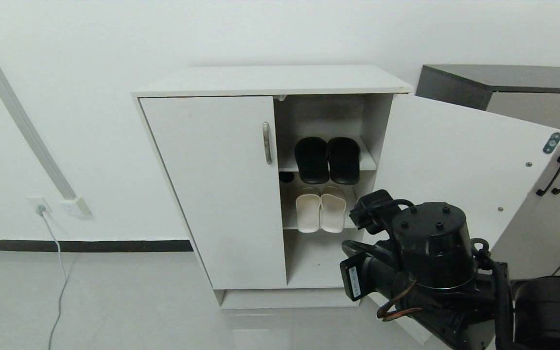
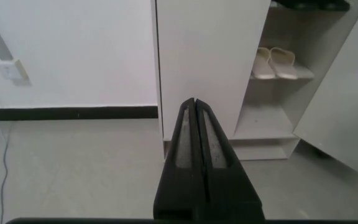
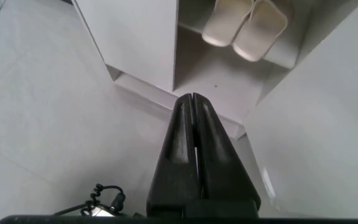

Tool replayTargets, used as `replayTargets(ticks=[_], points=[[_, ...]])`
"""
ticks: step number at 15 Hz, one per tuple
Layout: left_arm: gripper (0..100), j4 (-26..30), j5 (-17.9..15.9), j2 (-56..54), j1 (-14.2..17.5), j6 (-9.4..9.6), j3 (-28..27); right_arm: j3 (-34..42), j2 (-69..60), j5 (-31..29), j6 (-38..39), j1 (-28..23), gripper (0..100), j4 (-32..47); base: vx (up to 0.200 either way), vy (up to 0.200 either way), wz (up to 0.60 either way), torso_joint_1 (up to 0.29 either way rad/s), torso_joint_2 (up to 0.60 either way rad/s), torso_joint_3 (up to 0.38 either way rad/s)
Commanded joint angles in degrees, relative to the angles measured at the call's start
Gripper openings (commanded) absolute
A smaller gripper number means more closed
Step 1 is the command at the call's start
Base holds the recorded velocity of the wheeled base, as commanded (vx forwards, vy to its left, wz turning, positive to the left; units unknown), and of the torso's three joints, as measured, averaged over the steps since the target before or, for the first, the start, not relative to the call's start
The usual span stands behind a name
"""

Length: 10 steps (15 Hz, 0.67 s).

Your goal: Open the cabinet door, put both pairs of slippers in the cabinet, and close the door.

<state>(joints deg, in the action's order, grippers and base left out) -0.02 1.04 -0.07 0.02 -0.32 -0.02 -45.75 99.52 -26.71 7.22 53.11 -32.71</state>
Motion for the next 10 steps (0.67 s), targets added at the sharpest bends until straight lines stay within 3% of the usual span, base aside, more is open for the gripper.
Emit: replayTargets(ticks=[1, 10], points=[[0, 0.0, 0.0, 0.1, 0.1, -0.03, 0.0, 0.0, 0.1, 0.0, 0.0, 0.1, 0, 0.0, 0.0, 0.0, 0.0, 0.11, -0.47, -0.359], [0, -0.1, 0.0, 0.1, 0.1, -0.03, 0.0, 0.0, 0.2, 0.0, 0.1, -0.3, 0, -0.1, 0.0, 0.0, 0.0, 0.139, -0.47, -0.336]])
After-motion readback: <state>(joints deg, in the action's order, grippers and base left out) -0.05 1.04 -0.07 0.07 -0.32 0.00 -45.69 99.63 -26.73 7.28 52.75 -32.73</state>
